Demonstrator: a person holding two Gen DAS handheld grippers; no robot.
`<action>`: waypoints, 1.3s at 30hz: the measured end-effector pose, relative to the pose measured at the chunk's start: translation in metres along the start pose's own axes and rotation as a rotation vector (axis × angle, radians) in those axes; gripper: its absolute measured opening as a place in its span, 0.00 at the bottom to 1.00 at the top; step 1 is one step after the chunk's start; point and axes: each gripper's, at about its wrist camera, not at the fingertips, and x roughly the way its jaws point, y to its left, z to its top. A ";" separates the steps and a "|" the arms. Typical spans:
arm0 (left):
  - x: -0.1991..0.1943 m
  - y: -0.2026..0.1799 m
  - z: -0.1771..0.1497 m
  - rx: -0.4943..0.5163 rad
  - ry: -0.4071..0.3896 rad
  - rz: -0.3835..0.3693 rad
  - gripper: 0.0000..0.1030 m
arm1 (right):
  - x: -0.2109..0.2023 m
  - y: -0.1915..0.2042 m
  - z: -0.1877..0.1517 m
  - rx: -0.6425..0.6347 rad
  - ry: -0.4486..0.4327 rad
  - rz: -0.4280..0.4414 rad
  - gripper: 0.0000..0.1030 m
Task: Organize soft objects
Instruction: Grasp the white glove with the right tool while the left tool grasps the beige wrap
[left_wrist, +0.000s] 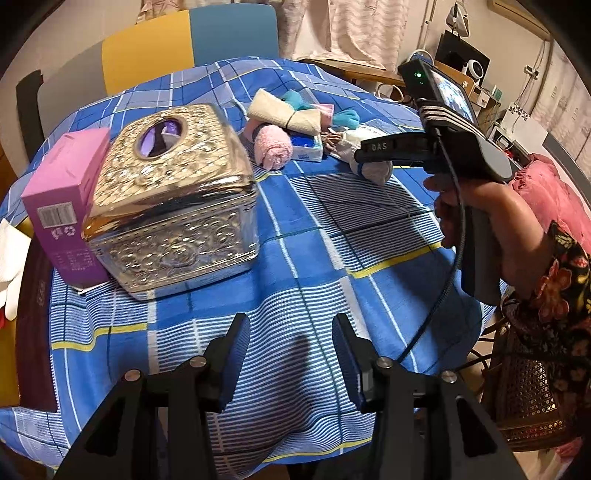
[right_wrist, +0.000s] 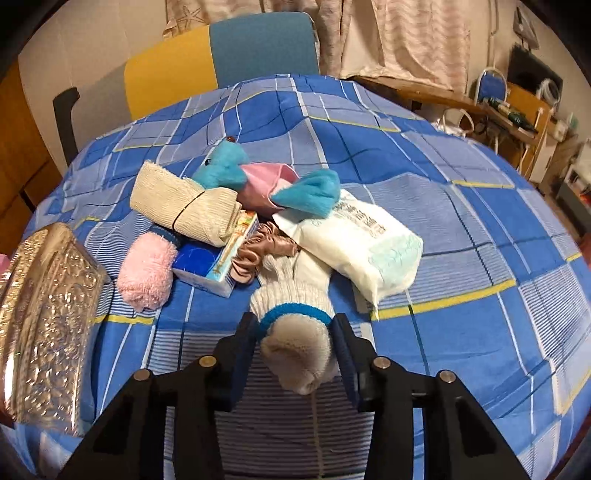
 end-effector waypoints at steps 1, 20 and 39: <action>0.000 -0.002 0.001 0.004 -0.001 -0.003 0.45 | -0.001 -0.003 -0.001 0.002 0.004 0.005 0.36; 0.007 -0.036 0.062 0.022 -0.030 -0.004 0.45 | -0.052 -0.051 -0.045 -0.001 0.102 0.062 0.37; 0.087 -0.020 0.205 -0.136 0.036 0.068 0.70 | -0.047 -0.056 -0.040 0.036 0.118 0.114 0.34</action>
